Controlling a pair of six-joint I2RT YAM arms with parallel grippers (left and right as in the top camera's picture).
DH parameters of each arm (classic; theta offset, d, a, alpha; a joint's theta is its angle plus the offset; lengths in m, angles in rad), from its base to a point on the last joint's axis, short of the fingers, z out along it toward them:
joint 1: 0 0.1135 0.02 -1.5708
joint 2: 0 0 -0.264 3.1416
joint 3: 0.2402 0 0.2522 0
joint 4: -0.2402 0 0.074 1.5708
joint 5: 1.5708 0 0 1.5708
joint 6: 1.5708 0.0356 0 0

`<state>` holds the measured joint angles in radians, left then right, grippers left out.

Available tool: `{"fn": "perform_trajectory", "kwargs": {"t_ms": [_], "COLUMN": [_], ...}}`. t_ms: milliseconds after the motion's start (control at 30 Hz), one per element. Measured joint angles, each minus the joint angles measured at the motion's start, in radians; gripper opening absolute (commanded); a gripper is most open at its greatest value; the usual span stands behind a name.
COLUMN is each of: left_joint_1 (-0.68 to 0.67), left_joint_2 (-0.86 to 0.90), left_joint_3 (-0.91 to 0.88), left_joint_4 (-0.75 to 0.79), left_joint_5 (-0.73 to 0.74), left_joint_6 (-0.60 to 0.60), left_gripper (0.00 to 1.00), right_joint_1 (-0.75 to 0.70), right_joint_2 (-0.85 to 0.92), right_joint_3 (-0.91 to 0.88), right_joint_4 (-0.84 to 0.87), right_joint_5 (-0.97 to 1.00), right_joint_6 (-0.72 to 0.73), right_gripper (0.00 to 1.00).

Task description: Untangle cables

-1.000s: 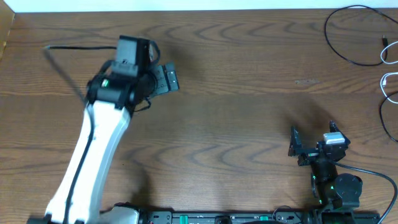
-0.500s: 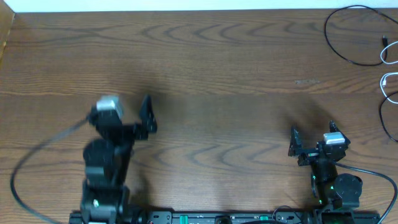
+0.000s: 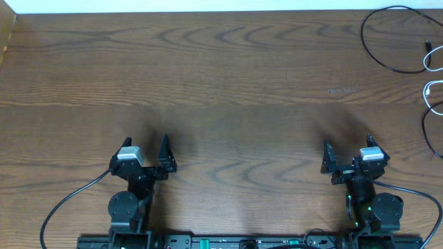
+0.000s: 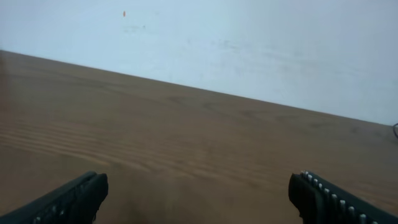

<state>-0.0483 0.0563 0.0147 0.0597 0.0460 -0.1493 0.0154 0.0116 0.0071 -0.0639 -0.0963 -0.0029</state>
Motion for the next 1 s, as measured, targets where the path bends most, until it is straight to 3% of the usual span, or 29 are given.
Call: {"fn": "perform_trajectory", "kwargs": {"t_ms": [200, 1000], "left_joint_1": [0.000, 0.000], "left_joint_2": [-0.043, -0.045], "left_joint_3": [-0.004, -0.001], "left_joint_4": [-0.077, -0.083], "left_joint_5": [-0.007, -0.007], "left_joint_6": [0.005, 0.016], "left_gripper": [0.98, 0.98], "right_joint_1": [0.000, 0.000], "right_joint_2": [0.000, 0.000], "right_joint_3": [0.000, 0.000], "right_joint_4": [0.000, 0.000], "right_joint_5": [0.000, 0.000], "right_joint_6": [0.000, 0.000], "right_gripper": [0.99, 0.99]}}
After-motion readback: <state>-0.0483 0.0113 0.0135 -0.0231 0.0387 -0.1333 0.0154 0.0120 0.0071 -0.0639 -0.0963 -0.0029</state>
